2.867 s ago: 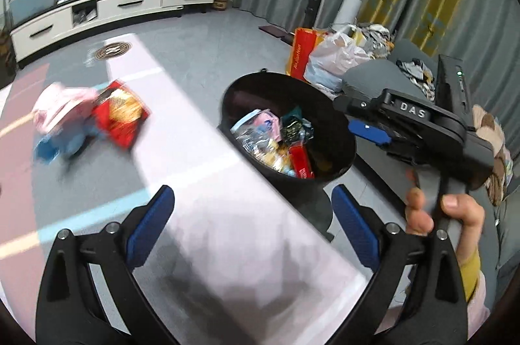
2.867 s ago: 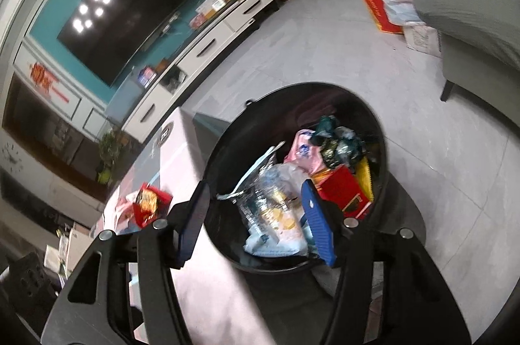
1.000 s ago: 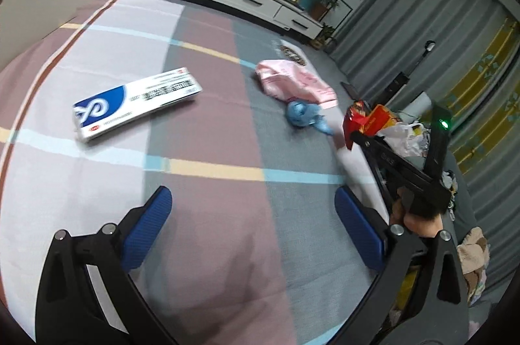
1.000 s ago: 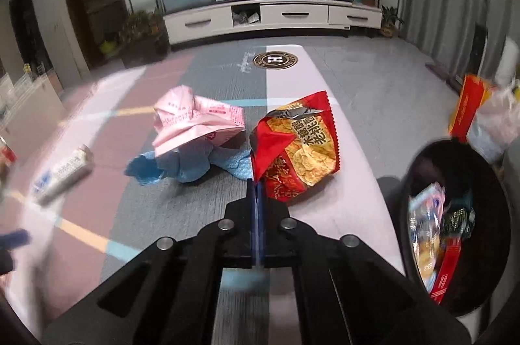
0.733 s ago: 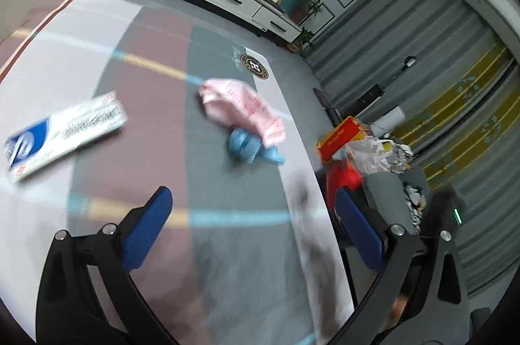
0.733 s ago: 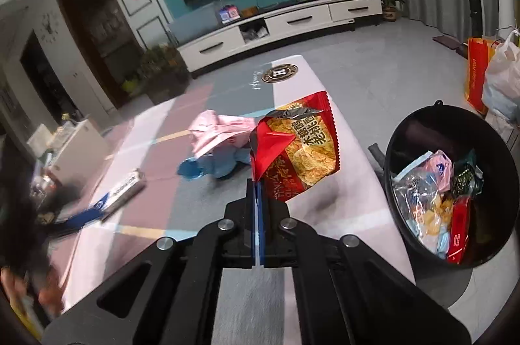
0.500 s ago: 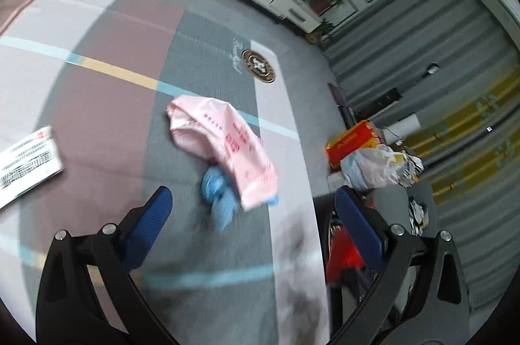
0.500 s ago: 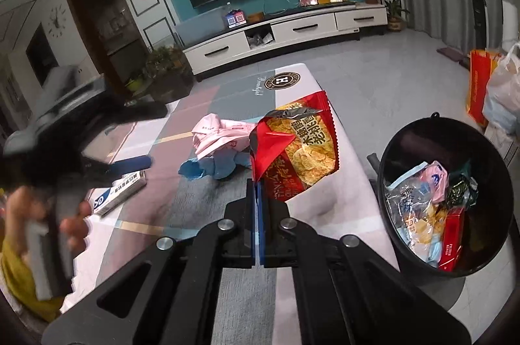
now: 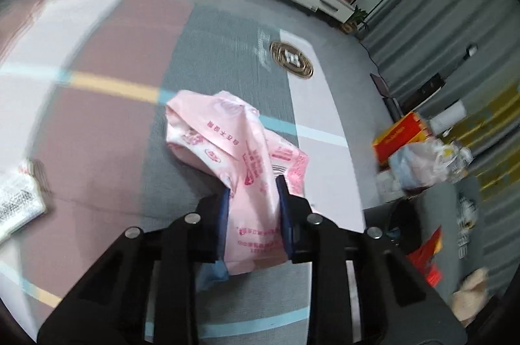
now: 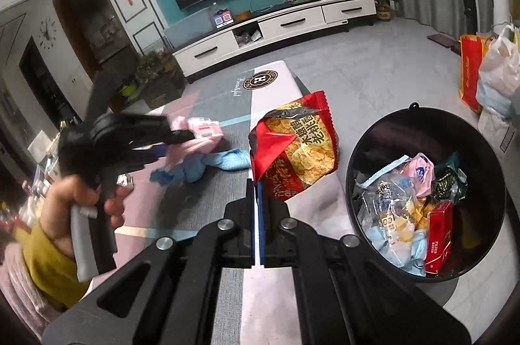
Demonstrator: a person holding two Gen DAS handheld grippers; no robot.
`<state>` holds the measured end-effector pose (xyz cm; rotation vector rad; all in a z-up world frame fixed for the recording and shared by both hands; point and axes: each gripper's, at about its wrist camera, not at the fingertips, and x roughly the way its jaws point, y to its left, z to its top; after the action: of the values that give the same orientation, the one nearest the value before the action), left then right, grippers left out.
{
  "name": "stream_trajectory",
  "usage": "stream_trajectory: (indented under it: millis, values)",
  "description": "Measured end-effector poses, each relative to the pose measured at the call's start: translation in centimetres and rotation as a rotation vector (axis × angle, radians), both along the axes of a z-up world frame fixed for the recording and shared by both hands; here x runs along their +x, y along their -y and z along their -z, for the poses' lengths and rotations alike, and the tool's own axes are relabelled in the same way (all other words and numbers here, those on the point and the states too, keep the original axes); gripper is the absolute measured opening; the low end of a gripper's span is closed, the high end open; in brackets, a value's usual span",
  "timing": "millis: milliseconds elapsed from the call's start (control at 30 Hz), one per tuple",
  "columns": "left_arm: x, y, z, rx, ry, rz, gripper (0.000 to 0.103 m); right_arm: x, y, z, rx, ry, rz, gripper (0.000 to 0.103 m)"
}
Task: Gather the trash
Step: 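Carry the chip bag and pink paper bag over the black bin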
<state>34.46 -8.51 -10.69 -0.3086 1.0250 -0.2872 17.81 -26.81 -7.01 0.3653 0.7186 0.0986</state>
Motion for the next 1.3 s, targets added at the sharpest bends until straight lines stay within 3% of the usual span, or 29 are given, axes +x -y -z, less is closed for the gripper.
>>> stream_trajectory:
  millis: [100, 267, 467, 800, 1300]
  values:
    - [-2.5, -0.3, -2.4, 0.046, 0.105, 0.040, 0.024, -0.5, -0.2, -0.4, 0.004, 0.020, -0.004, 0.002]
    - [-7.6, -0.2, -6.3, 0.026, 0.208, 0.132, 0.024, -1.5, -0.3, -1.3, 0.016, 0.047, -0.017, 0.002]
    - [-12.5, 1.8, -8.2, 0.036, 0.252, 0.227, 0.024, -3.1, 0.8, -2.6, 0.012, 0.084, -0.003, 0.002]
    - [-16.9, 8.1, -8.5, 0.089, 0.286, 0.357, 0.024, -6.0, 5.4, -3.6, 0.020, 0.127, 0.086, 0.002]
    - [-17.9, 15.5, -7.1, 0.124, 0.269, 0.471, 0.024, -8.5, 11.3, -2.0, 0.012, 0.096, 0.202, 0.002]
